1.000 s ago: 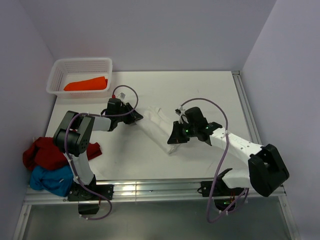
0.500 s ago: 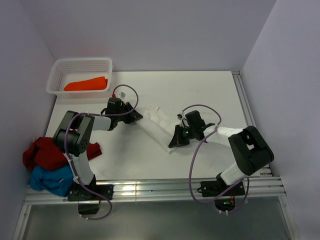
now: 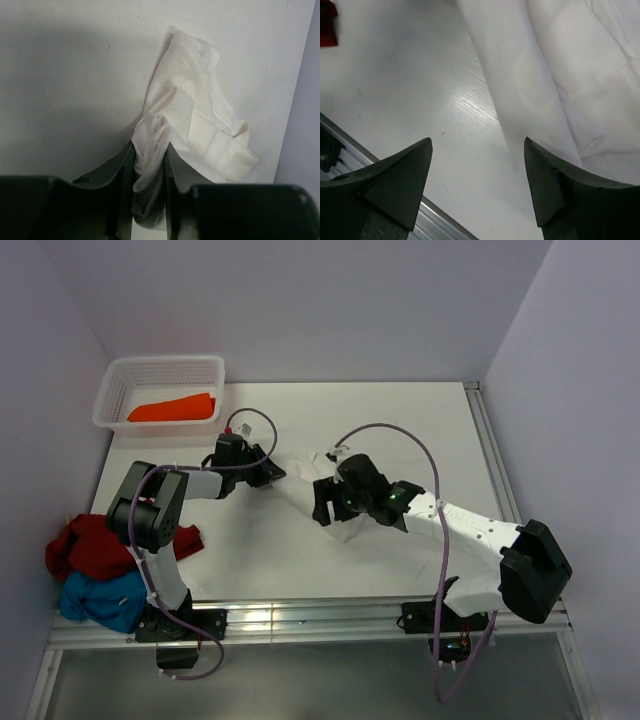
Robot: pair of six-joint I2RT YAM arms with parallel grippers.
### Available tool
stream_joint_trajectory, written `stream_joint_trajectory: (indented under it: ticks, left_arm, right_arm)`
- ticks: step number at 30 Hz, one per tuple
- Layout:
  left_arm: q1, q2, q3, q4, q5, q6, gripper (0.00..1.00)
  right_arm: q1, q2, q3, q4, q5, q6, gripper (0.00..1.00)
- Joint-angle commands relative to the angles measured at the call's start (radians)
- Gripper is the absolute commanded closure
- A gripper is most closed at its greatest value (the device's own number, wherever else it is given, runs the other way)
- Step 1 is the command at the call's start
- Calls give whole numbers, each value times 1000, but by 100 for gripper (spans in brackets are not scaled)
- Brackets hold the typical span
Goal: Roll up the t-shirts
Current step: Roll the tshirt
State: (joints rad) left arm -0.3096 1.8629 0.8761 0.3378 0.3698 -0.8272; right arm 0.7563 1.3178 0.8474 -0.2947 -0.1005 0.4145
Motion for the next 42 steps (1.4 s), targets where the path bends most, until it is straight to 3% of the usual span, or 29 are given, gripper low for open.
stream_joint_trajectory:
  ticks: [1, 12, 14, 25, 42]
  left_arm:
    - [-2, -16, 27, -52, 17, 40, 87]
    - [-2, -19, 75, -135, 66, 65, 87]
    - [-2, -11, 86, -148, 80, 71, 87]
    - [-2, -1, 149, -282, 103, 85, 87]
    - [4, 39, 230, -407, 138, 85, 87]
  right_arm:
    - [93, 23, 96, -66, 277, -97, 18]
    - [327, 331, 252, 8, 727, -331, 15]
    - [374, 366, 254, 52, 775, -359, 11]
    - [442, 546, 329, 79, 975, -390, 8]
    - [459, 756, 406, 34, 1113, -379, 9]
